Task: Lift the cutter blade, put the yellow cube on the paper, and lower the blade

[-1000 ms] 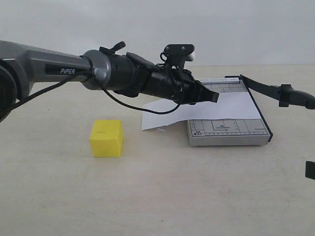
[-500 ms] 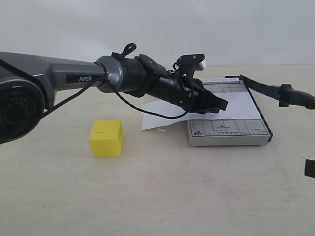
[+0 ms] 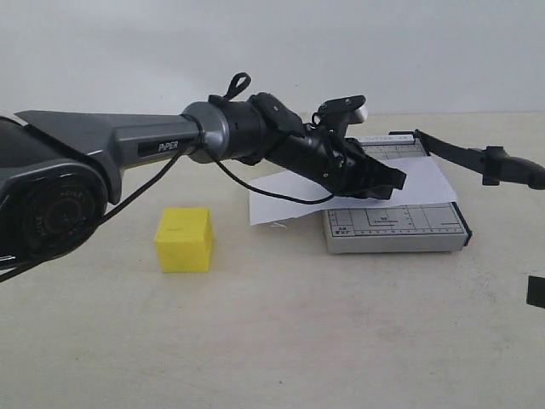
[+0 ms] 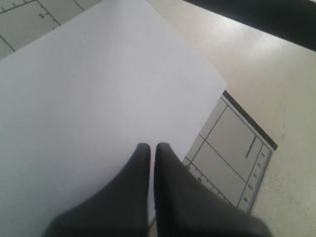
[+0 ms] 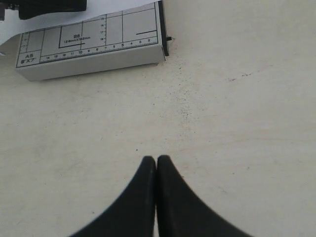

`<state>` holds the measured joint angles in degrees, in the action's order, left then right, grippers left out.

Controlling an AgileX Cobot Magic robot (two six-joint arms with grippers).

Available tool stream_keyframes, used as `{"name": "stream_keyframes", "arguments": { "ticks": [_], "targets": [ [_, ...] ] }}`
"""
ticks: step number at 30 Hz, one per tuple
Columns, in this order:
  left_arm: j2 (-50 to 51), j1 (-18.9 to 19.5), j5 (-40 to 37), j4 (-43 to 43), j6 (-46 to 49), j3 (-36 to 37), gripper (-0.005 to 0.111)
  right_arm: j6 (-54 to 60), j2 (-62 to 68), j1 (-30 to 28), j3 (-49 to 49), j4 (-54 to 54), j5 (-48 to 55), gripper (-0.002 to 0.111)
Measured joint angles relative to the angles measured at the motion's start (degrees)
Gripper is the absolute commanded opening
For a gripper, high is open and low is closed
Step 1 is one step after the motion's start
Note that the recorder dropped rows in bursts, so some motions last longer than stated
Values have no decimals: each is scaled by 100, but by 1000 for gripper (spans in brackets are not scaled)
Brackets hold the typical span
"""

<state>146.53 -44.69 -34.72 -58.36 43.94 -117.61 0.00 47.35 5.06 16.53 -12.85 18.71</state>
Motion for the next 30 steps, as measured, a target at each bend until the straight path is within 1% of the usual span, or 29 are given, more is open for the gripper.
{"name": "stream_keyframes", "arguments": {
  "ticks": [7, 13, 20, 22, 25, 28, 30],
  "targets": [
    [0, -186, 412, 304, 0, -26, 4, 0, 0, 0, 0, -15, 0, 0],
    [-192, -202, 858, 408, -25, 10, 4, 0, 0, 0, 0, -35, 0, 0],
    [-833, -190, 1089, 503, -634, -1, 4, 0, 0, 0, 0, -60, 0, 0],
    [-859, -190, 1092, 814, -950, -1, 4, 0, 0, 0, 0, -60, 0, 0],
    [-697, -190, 989, 1670, -1727, -1, 4, 0, 0, 0, 0, -60, 0, 0],
    [-446, -180, 653, 2690, -2442, 9, 4, 0, 0, 0, 0, -140, 0, 0],
    [-297, -167, 437, 3041, -2659, 10, 4, 0, 0, 0, 0, -151, 0, 0]
  ]
}}
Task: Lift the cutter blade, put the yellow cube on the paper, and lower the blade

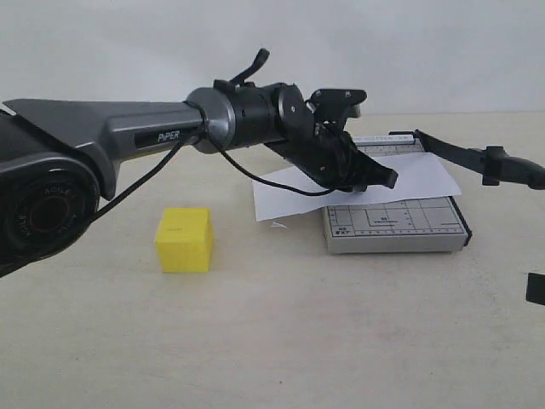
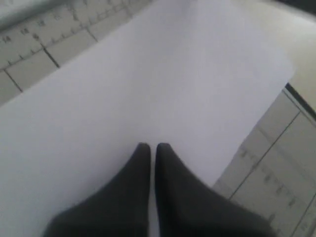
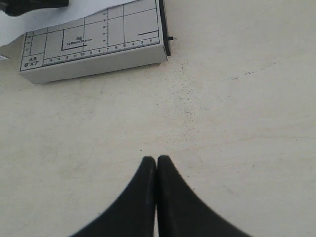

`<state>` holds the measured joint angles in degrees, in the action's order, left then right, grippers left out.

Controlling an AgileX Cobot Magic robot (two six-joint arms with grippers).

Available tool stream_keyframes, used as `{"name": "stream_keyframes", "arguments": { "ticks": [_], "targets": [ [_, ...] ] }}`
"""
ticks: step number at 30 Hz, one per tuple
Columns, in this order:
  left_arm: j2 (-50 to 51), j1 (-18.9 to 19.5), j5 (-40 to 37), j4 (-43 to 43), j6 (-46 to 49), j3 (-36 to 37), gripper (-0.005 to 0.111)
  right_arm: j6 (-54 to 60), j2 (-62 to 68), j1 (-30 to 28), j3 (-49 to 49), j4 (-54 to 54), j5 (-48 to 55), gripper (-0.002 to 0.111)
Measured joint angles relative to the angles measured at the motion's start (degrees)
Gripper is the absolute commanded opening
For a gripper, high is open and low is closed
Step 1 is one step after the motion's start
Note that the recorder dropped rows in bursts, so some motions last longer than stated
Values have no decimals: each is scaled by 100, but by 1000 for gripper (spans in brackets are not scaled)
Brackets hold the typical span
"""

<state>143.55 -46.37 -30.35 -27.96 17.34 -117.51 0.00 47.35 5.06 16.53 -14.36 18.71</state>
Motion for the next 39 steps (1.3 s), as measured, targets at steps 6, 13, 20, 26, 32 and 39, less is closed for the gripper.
{"name": "stream_keyframes", "arguments": {
  "ticks": [6, 13, 20, 26, 32, 39],
  "targets": [
    [10, 12, -240, 74, 309, -57, 4, 0, 0, 0, 0, -25, 0, 0],
    [34, 12, -301, -652, 862, -62, 4, 0, 0, 0, 0, -36, 0, 0],
    [83, 12, -247, -1054, 1081, -62, 4, 0, 0, 0, 0, -76, 0, 0],
    [164, 12, -62, -1432, 1252, -62, 4, 0, 0, 0, 0, -90, 0, 0],
    [223, 12, 115, -2081, 1801, -62, 4, 0, 0, 0, 0, -103, 0, 0],
    [-223, 12, 395, -2097, 1805, 2, 4, 0, 0, 0, 0, -103, 10, 0]
  ]
}}
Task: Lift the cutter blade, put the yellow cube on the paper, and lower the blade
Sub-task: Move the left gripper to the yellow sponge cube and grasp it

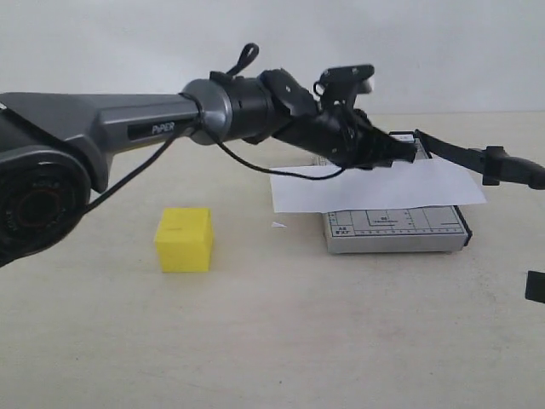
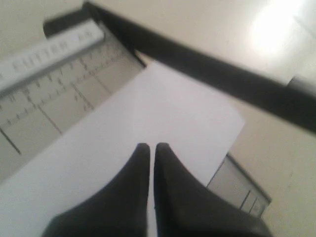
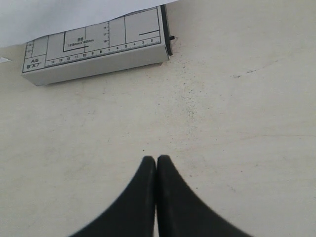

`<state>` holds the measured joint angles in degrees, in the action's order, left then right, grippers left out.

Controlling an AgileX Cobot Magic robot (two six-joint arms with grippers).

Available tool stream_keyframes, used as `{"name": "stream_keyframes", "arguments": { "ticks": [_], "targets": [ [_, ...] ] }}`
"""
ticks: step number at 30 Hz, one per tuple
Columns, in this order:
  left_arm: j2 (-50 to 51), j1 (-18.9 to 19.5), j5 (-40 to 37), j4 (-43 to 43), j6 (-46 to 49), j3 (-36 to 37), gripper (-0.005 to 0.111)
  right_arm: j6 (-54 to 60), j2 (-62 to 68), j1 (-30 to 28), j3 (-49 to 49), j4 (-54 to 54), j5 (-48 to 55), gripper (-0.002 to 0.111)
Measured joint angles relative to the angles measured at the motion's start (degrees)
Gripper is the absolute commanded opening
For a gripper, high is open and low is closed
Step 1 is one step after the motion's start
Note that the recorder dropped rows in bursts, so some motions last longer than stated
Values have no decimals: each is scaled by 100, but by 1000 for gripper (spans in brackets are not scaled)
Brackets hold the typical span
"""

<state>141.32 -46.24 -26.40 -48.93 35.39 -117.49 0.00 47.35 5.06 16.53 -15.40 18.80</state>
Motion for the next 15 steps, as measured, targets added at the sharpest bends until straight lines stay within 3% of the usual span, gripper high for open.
{"name": "stream_keyframes", "arguments": {
  "ticks": [4, 7, 11, 15],
  "targets": [
    [-504, 0, 715, 0, -356, 121, 4, 0, 0, 0, 0, 0, 0, 0],
    [-950, -51, 1646, 0, -540, 718, 4, 0, 0, 0, 0, 0, 0, 0],
    [-1753, -180, 3466, -12, -609, 2530, 4, 0, 0, 0, 0, 0, 0, 0],
    [-2902, -316, 5403, -22, -628, 4967, 4, 0, 0, 0, 0, 0, 0, 0]
  ]
}}
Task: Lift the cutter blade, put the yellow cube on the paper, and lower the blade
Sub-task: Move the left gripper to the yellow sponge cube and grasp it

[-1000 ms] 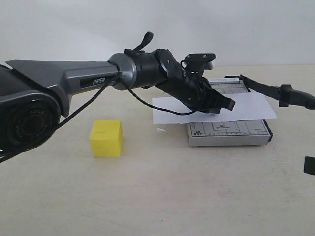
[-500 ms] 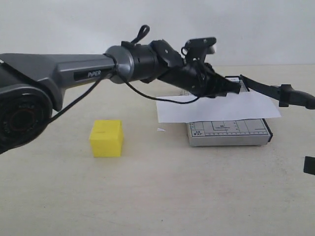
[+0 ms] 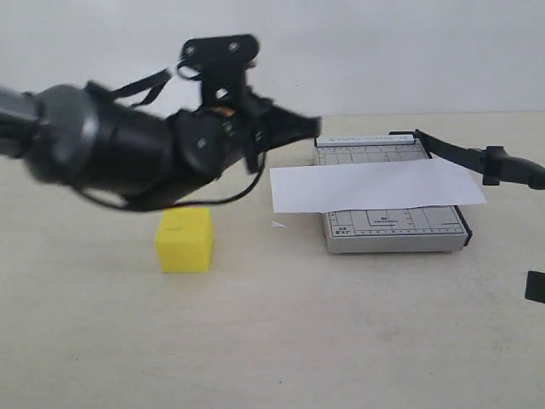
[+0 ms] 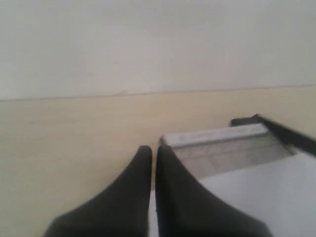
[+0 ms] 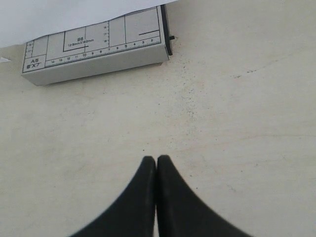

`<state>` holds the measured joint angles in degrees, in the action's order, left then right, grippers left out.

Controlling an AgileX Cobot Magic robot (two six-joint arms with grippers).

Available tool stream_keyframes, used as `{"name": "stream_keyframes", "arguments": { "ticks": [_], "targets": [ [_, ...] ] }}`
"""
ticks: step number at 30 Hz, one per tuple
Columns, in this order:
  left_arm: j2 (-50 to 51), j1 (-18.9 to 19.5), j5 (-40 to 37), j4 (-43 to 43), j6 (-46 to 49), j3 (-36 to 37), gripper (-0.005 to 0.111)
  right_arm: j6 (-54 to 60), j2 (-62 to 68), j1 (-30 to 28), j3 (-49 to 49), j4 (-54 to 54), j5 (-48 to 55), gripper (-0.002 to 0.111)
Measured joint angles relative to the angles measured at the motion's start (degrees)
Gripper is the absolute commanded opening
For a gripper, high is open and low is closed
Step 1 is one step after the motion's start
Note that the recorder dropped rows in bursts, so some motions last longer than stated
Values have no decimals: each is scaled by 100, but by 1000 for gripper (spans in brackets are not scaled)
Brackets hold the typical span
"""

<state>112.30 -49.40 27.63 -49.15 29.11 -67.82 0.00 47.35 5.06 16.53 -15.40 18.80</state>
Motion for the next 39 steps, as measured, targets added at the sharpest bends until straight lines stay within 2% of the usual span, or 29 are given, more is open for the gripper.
{"name": "stream_keyframes", "arguments": {
  "ticks": [4, 7, 9, 11, 14, 15, 17, 18, 19, 27, 32, 35, 38, 39],
  "targets": [
    [-828, -1, 489, -66, 0, 1797, 4, 0, 0, 0, 0, 0, -24, 0],
    [-1153, -1, 556, -66, 0, 2434, 6, 0, 0, 0, 0, 0, -94, 0],
    [-1238, -1, 581, -66, 0, 2664, 15, 0, 0, 0, 0, 0, -121, 0],
    [-1260, -1, 581, -77, 0, 2815, 29, 0, 0, 0, 0, 0, -121, 0],
    [-1249, -1, 495, -86, 0, 2889, 63, 0, 0, 0, 0, 0, -63, 0],
    [-1239, -1, 481, -90, 0, 2889, 80, 0, 0, 0, 0, 0, -38, 0],
    [-1168, -1, 484, -90, 0, 2889, 100, 0, 0, 0, 0, 0, -11, 0],
    [-1121, -1, 533, -102, -18, 2889, 107, 0, 0, 0, 0, 0, -11, 0],
    [-1045, -1, 615, -101, -111, 2889, 110, 0, 0, 0, 0, 0, -11, 0],
    [-609, -1, 724, -101, -486, 2675, 110, 0, 0, 0, 0, 0, -11, 0],
    [-348, 37, 231, -179, -508, 2439, 106, 0, 0, 0, 0, 0, -11, 0],
    [-283, 136, -217, -444, -508, 2295, 94, 0, 0, 0, 0, 0, -11, 0],
    [-289, 279, -478, -547, -508, 2209, 72, 0, 0, 0, 0, 0, -11, 0],
    [-289, 307, -491, -571, -497, 2203, 62, 0, 0, 0, 0, -14, -11, 0]
  ]
}}
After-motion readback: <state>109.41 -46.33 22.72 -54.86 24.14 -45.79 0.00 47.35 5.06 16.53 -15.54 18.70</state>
